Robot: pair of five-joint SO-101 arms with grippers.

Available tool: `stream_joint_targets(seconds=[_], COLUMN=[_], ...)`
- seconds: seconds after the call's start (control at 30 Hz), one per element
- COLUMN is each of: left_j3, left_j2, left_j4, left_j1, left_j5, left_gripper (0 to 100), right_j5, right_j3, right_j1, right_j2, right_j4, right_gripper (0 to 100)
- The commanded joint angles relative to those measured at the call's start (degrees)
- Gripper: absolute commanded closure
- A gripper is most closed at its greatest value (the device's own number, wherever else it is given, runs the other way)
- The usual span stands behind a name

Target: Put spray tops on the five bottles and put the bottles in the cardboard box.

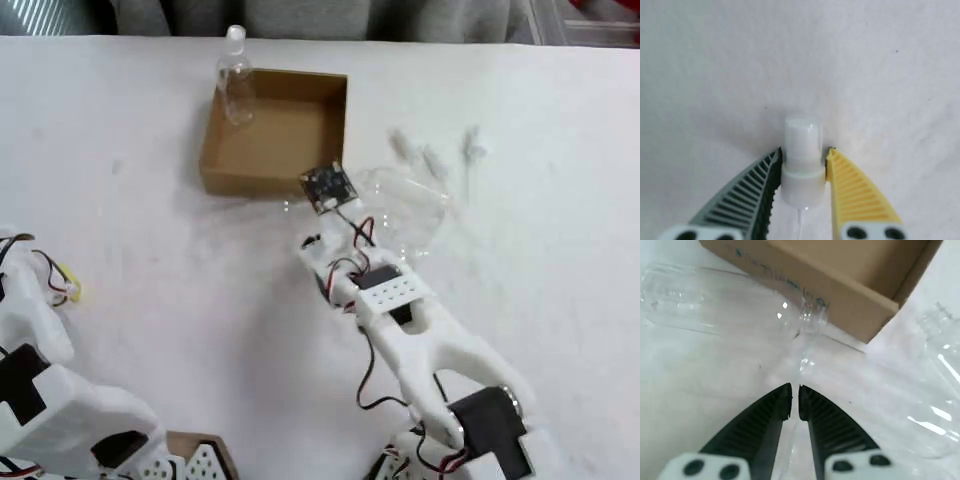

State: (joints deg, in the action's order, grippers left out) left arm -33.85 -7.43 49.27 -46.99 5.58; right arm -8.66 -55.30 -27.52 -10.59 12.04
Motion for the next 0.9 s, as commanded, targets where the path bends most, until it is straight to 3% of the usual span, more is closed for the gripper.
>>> stream_joint_targets(seconds=[0.0, 0.13, 0.37, 0.6, 0.87], left_j3=[1.67, 1.58, 1.58, 1.58, 1.58], left_j2=[-1.27, -1.27, -1.27, -1.27, -1.27], left_j4=[-1.76, -1.67, -1.67, -1.67, -1.67], left_j1=[0.84, 0.84, 0.84, 0.84, 0.84], left_j5=[-0.35, -0.44, -0.44, -0.44, -0.44], left_gripper=[86, 86, 86, 86, 86], right_j5=[-4.92, -6.42, -6.68, -6.86, -20.22], right_j3=[0.44, -0.09, -0.26, -0.26, -3.78], right_j1=[-0.4, -0.31, 0.04, 7.87, 15.25], right_j2=[1.1, 0.04, -5.58, -12.53, -15.34], right_j4=[-1.27, 0.22, 14.29, 28.79, 35.47], right_gripper=[98.2, 98.2, 98.2, 98.1, 98.1])
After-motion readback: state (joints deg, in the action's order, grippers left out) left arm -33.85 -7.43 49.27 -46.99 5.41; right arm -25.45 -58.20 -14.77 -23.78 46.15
